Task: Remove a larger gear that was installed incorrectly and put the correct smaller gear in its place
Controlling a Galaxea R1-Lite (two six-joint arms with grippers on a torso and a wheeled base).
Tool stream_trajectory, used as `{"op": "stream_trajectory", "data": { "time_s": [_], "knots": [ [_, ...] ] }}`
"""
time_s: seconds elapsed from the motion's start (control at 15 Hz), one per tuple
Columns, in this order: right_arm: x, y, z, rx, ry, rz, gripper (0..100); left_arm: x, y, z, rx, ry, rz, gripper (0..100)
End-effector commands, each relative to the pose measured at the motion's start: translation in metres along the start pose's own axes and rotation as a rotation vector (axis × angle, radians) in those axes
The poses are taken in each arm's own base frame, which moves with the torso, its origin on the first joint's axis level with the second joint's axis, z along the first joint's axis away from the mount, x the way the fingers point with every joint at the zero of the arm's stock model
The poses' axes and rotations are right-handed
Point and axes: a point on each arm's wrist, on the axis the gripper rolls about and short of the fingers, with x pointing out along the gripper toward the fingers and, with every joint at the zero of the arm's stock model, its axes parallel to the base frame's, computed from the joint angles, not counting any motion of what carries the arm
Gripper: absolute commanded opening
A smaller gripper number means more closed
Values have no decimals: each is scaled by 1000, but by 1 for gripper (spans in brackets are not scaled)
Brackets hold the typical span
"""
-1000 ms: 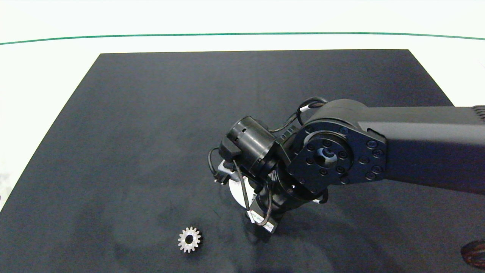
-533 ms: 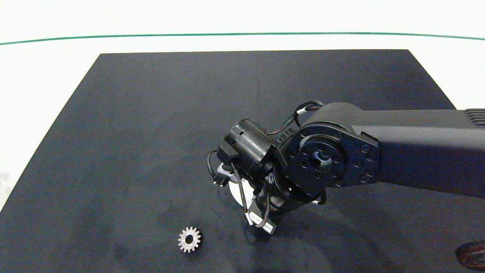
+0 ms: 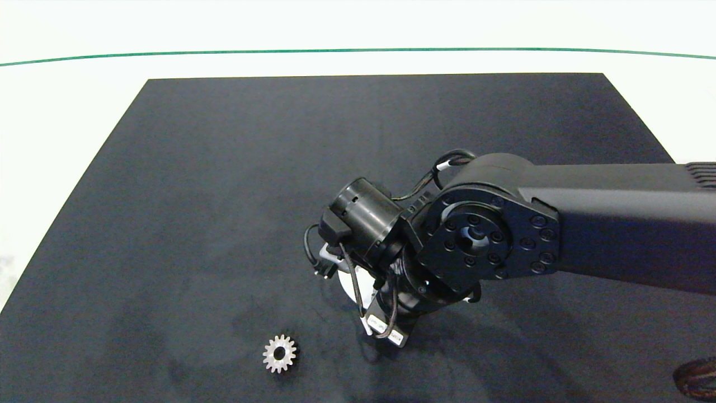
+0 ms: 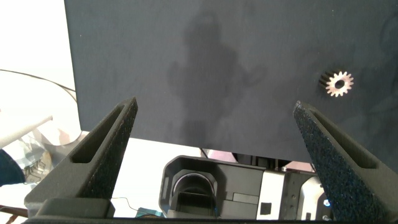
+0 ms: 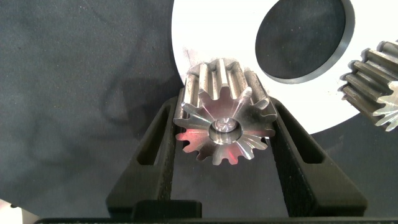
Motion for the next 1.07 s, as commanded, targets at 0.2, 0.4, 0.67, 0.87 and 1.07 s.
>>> {"op": "stream_trajectory", "data": {
  "time_s": [0.2,0.4,0.67,0.87,1.07],
  "knots": [
    [-3,1,-2,-6,4,2,21,0,0,-1,-1,6,2,100],
    [-8,-1,-2,2,-8,0,15,0,0,-1,-1,6,1,100],
    [-13,-3,-3,9,-21,-2,6,0,0,-1,-1,6,2,100],
    [-24,-5,-6,13,-41,-5,0,0,0,-1,-1,6,1,100],
    [-45,-9,-13,22,-80,-6,0,0,0,-1,3,6,-2,100]
  ]
}}
